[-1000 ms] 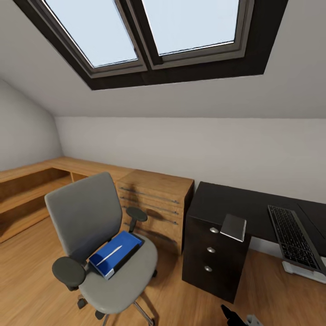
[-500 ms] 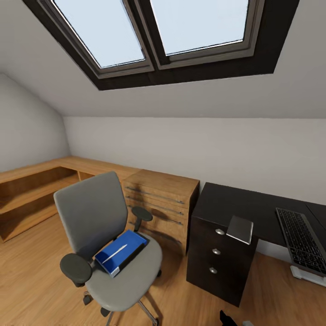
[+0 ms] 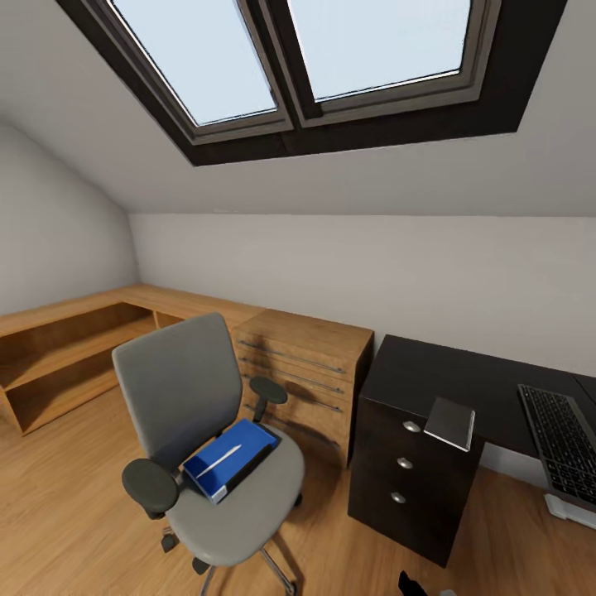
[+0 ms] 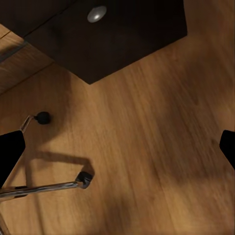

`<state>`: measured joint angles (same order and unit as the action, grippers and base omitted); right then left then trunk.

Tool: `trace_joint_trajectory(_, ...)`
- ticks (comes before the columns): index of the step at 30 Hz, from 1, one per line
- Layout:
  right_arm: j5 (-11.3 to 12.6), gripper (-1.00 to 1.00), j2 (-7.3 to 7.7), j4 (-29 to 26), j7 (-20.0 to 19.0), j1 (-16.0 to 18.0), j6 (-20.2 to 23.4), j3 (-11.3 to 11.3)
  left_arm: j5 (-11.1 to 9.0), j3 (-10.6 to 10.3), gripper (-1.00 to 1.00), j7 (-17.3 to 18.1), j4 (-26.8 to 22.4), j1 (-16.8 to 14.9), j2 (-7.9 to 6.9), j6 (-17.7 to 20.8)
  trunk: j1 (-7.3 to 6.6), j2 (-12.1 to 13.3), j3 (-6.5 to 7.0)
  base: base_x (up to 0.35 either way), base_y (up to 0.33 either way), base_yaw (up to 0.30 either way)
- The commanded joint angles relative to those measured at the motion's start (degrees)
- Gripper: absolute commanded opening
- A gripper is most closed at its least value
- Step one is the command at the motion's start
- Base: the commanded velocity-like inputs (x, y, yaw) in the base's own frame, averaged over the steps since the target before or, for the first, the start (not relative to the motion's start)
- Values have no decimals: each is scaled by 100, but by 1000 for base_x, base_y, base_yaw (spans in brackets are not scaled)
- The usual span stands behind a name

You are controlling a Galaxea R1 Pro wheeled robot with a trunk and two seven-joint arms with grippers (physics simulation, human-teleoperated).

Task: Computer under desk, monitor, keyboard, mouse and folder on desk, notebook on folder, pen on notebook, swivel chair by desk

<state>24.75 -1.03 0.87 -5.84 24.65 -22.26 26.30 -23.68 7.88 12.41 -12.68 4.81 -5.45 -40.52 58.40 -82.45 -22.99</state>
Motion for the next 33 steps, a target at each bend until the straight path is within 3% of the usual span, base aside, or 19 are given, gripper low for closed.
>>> trace_joint_trajectory(1,62,100,-2,10,-45,5,-61,6,-40,28,100,62,-8,2,3,8,0,-3,-5,0,0,26)
trace_joint_trajectory(25,53,100,-67,10,-38,5,-349,3,-31,-14,100,77,203,2,9,9,0,-3,-5,0,0,4)
trace_joint_trajectory(33,48,100,-59,9,-46,5,-349,-2,-33,-8,100,78,213,2,9,9,0,-3,-5,0,0,-225)
